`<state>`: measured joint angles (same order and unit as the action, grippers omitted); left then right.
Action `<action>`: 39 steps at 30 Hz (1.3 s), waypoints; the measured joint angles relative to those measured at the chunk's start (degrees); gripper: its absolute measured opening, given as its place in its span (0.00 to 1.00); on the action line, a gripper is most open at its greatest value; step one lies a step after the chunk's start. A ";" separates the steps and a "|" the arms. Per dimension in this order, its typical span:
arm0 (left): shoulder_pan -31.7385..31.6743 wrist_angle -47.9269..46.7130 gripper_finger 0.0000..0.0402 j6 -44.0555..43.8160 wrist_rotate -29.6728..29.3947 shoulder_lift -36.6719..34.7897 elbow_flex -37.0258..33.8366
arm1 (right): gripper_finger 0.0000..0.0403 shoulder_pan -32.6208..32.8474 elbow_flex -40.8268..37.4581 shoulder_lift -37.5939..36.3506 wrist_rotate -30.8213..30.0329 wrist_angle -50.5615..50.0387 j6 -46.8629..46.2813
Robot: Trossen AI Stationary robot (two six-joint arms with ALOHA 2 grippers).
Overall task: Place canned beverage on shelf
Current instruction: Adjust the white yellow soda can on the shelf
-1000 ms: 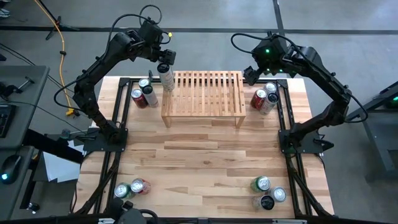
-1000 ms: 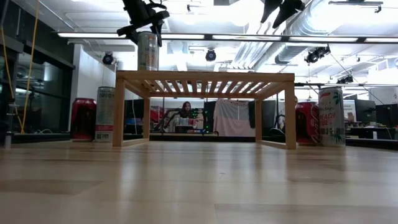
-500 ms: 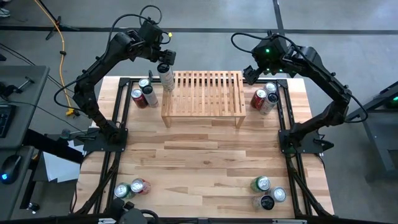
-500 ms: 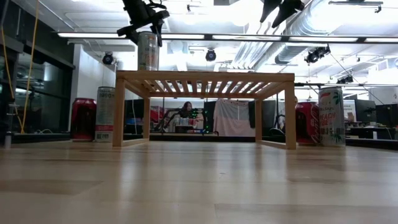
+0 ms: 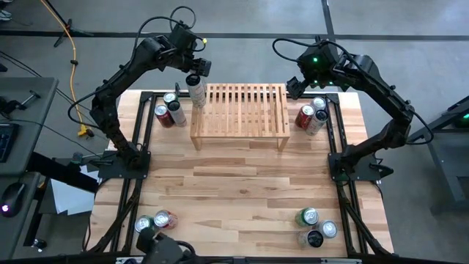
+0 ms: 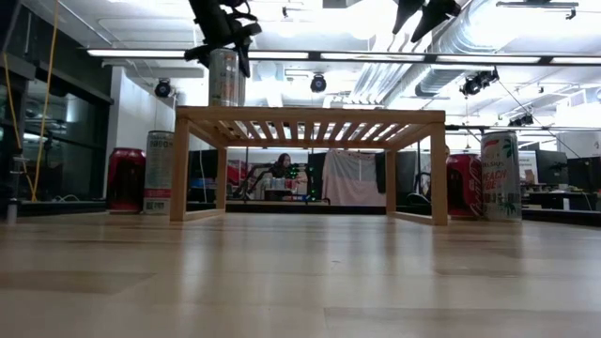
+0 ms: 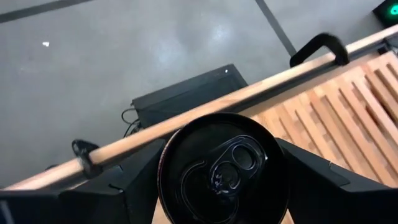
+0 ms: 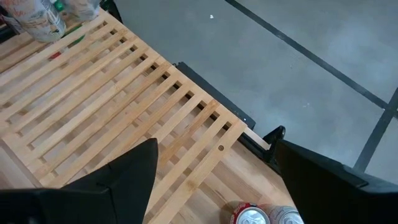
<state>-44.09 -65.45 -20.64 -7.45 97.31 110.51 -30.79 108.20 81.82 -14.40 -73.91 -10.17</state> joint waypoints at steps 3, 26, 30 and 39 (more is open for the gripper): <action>-0.14 1.95 0.63 0.51 -0.36 -0.57 -0.31 | 0.77 0.00 0.00 0.00 0.01 0.00 -0.09; -0.53 13.38 0.62 1.29 -1.67 -9.51 -0.25 | 0.77 0.00 0.00 -0.02 0.01 0.04 -1.84; -0.50 9.50 0.62 0.92 -1.69 -8.85 -0.25 | 0.77 0.02 0.00 -0.02 0.01 0.04 -2.90; -0.50 3.16 0.62 -1.14 0.06 -5.85 -0.19 | 0.77 0.00 0.00 -0.02 -0.01 0.06 -2.90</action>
<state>-44.60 -62.28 -21.78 -7.39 91.45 110.32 -30.79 108.20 81.80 -14.41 -73.84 -13.07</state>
